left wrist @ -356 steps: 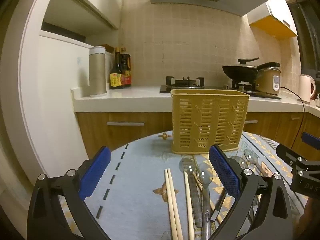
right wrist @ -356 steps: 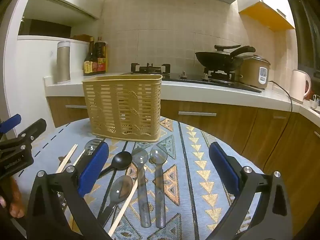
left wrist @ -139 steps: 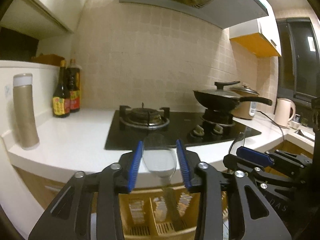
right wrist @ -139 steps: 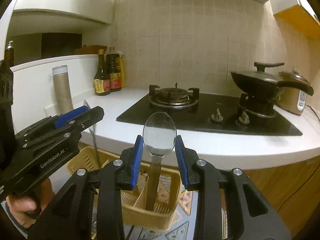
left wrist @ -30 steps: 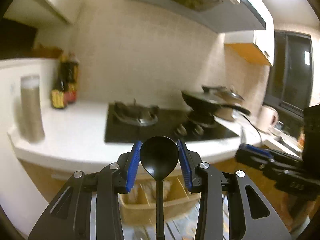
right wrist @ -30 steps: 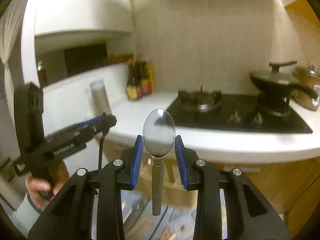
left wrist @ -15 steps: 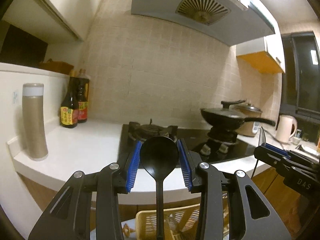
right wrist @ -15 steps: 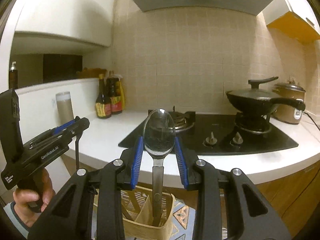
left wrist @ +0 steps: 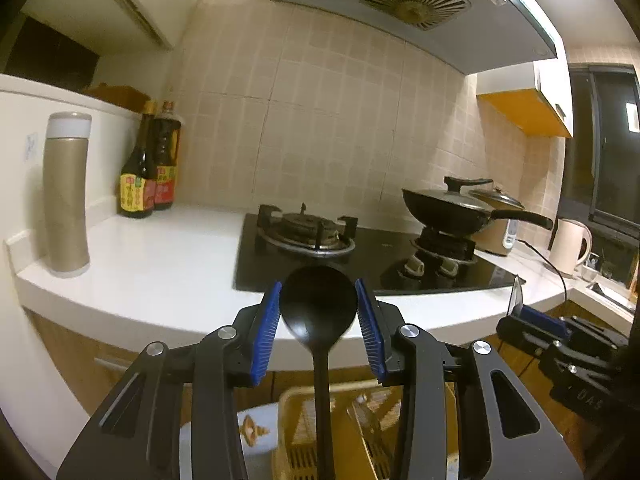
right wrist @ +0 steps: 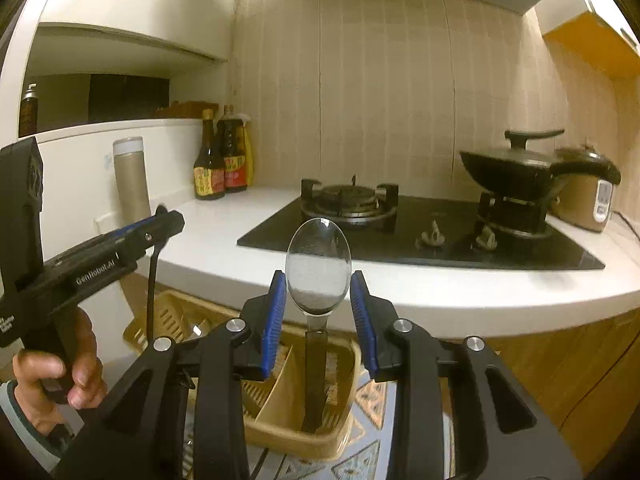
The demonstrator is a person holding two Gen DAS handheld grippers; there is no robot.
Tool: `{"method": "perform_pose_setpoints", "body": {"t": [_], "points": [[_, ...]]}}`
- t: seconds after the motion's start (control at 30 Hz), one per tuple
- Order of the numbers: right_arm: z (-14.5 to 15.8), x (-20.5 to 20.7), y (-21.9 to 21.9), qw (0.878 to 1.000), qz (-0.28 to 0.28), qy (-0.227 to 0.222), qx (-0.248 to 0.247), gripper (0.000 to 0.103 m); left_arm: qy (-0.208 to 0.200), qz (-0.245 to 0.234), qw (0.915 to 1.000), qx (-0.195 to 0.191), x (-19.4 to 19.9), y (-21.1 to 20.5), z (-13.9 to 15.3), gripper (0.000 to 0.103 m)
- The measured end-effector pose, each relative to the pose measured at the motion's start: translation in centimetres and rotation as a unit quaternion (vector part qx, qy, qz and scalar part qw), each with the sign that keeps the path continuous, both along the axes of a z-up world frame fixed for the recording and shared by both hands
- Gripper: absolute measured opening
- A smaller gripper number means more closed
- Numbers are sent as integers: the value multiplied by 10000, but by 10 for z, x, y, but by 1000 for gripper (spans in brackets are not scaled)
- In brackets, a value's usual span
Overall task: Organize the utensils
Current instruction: 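Lift both spoons over the beige basket and open both tools to drop them, then grasp a clear spoon with the right tool while the left tool grasps another clear spoon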
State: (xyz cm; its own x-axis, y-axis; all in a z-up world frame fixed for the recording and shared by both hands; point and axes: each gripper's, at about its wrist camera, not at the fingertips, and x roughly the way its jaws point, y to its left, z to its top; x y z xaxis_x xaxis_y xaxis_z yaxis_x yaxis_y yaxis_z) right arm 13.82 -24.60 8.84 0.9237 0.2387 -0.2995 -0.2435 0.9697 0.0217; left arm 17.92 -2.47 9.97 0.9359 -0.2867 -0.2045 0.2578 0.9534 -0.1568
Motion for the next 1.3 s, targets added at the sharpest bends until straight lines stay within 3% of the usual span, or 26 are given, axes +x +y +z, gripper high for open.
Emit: {"method": "perform_pose_setpoints", "body": {"t": [0.4,0.47,0.5,0.7,0.87,0.97,1.03,1.2,1.3], "points": [[-3,-4,-2,9993,123,354,34,32,60,-149,9998,70,1,3,2,33],[-6,-7,-5,9987,163,474,53,40,148,-208,9997,8,-1,7,0,41],[-7,-9,-6,9982,214,545,85,50,247,-282,9993,-80,-4,12,-2,43],[-11,-34,-16,9930,334,1136,14,51,874,-607,9940,-241,-29,36,-4,50],[-35,-44,-14,9691,611,2389,-8,51,1912,-889,9775,-53,-44,43,-24,50],[-62,-43,-10,9409,692,3314,105,51,2738,-1169,9546,98,-45,33,-53,49],[-79,-43,-7,9232,836,3743,250,51,3029,-1298,9436,318,-47,23,-72,49],[-108,-49,4,9004,866,4258,227,51,3402,-1203,9293,779,-40,4,-108,45],[-117,-52,9,8895,878,4477,242,48,3418,-990,9275,1143,-30,-5,-119,45]]}}
